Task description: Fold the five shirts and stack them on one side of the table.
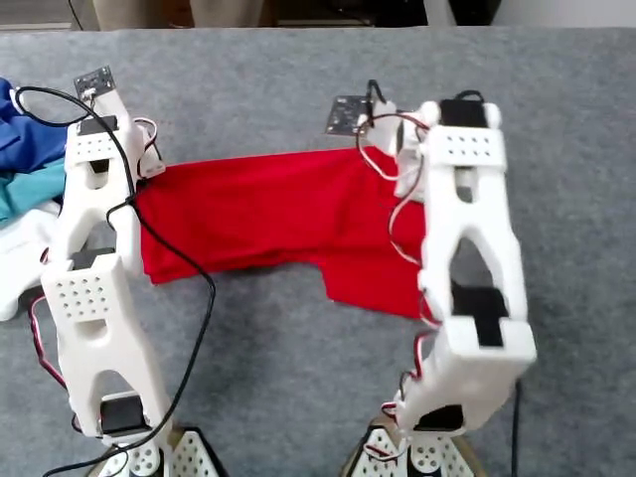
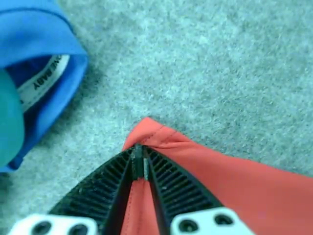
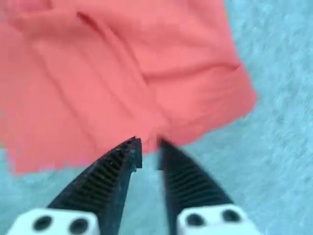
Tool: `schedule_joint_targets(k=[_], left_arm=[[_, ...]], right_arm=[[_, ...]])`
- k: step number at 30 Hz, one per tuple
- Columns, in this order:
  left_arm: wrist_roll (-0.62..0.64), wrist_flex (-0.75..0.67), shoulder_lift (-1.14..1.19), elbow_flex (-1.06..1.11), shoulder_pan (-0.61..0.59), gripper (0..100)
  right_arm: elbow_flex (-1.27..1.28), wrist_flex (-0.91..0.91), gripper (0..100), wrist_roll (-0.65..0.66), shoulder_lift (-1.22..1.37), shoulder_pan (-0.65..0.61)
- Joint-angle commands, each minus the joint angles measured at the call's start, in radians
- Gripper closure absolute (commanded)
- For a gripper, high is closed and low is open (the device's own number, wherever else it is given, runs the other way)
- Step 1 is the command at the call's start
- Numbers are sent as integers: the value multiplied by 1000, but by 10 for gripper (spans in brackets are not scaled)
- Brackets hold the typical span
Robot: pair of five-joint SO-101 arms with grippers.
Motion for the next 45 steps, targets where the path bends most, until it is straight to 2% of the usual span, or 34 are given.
schedule_joint_targets(k=[1, 6, 12, 17, 20, 36, 45], left_arm=[[-9, 3, -10, -48, -8, 980], [-9, 3, -10, -48, -8, 980], [-9, 3, -10, -48, -8, 980], [-9, 5, -10, -48, -8, 980], [-9, 5, -10, -48, -8, 980], [-9, 5, -10, -48, -6, 980], [-9, 8, -10, -48, -6, 980]], right_arm=[[162, 29, 943, 41, -179, 10], [521, -84, 860, 71, -417, -13], [780, -100, 938, 48, -585, -111], [911, -150, 877, 34, -622, -165], [963, -180, 843, 32, -622, -170], [1101, -330, 840, 34, -615, -168], [1075, -396, 842, 32, -420, -163]])
